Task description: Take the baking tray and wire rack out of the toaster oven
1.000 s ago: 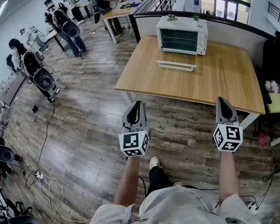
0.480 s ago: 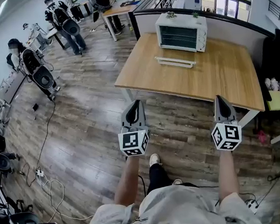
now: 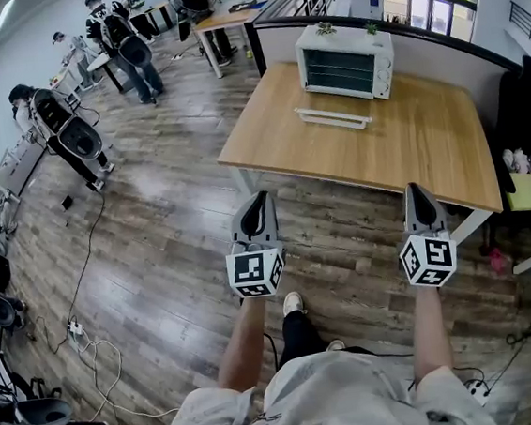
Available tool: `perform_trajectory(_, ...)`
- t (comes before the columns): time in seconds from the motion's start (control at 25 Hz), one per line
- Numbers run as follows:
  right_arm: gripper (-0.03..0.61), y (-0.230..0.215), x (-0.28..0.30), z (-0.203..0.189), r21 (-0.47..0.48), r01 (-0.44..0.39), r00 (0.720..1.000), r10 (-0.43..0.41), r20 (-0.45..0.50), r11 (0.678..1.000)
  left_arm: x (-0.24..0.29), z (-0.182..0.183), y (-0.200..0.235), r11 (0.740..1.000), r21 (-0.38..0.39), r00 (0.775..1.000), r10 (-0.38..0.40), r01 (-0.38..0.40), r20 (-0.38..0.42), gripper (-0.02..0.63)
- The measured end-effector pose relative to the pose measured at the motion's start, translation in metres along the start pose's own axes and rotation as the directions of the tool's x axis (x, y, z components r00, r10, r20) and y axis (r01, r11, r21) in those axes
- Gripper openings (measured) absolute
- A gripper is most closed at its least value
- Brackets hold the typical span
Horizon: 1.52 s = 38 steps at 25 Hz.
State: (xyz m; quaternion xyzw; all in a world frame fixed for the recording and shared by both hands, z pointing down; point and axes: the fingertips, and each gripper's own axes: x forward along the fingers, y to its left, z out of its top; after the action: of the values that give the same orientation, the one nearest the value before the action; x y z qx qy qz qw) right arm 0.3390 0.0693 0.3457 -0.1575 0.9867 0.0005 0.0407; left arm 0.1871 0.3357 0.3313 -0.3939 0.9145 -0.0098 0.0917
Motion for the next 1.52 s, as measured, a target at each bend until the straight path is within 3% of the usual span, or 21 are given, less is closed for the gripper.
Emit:
perform_trajectory(0.12, 0.078, 0.005, 0.006, -0.002, 0.004, -0.017, 1.000, 0.017, -0.004, 1.000, 0.003, -0.003, 0.001, 1.000, 0.011, 1.000, -0.007, 0.008, -0.007, 0.032)
perform_trajectory(0.16, 0.102, 0.007, 0.008, -0.003, 0.004, -0.022, 1.000, 0.022, -0.005, 1.000, 0.005, -0.005, 0.001, 1.000, 0.004, 1.000, -0.008, 0.008, -0.015, 0.062)
perform_trajectory(0.24, 0.151, 0.009, 0.013, -0.005, 0.002, -0.029, 1.000, 0.029, -0.006, 1.000, 0.008, -0.010, 0.004, 1.000, -0.001, 1.000, 0.001, -0.001, -0.030, 0.192)
perform_trajectory(0.36, 0.204, 0.012, 0.018, -0.009, 0.006, -0.039, 0.999, 0.039, -0.006, 0.999, 0.011, -0.015, 0.007, 1.000, 0.013, 0.999, 0.014, -0.013, -0.037, 0.243)
perform_trajectory(0.88, 0.225, 0.019, 0.073, -0.041, 0.029, -0.042, 0.997, 0.044, -0.060, 0.999, 0.050, -0.054, 0.031, 1.000, -0.003, 0.995, -0.013, 0.013, -0.097, 0.262)
perform_trajectory(1.24, 0.227, 0.035, 0.158, -0.057, 0.024, -0.007, 0.995, 0.009, -0.103, 1.000, 0.115, -0.090, 0.092, 0.999, -0.041, 0.991, -0.031, 0.025, -0.134, 0.262)
perform_trajectory(1.52, 0.232, 0.058, 0.230, -0.061, 0.020, 0.027, 0.992, -0.025, -0.128, 0.999, 0.181, -0.101, 0.139, 0.995, -0.053, 0.987, -0.088, 0.081, -0.132, 0.262)
